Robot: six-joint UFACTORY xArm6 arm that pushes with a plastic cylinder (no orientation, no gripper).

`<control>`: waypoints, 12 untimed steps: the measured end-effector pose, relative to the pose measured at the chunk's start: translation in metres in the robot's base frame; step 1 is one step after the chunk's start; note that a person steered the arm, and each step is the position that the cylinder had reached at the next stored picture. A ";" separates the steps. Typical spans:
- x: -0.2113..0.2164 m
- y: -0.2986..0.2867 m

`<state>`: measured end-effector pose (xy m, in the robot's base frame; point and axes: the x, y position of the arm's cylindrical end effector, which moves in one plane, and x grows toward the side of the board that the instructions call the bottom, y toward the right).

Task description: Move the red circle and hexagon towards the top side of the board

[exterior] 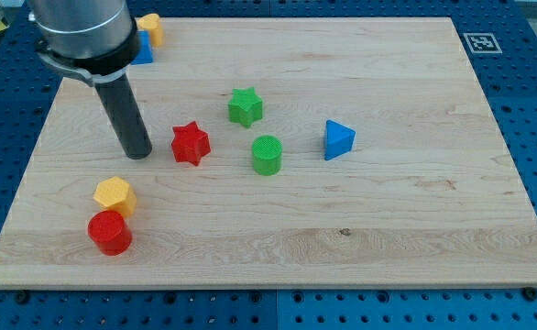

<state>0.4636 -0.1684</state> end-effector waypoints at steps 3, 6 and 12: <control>0.135 0.062; 0.154 0.010; 0.121 -0.012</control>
<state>0.5849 -0.1805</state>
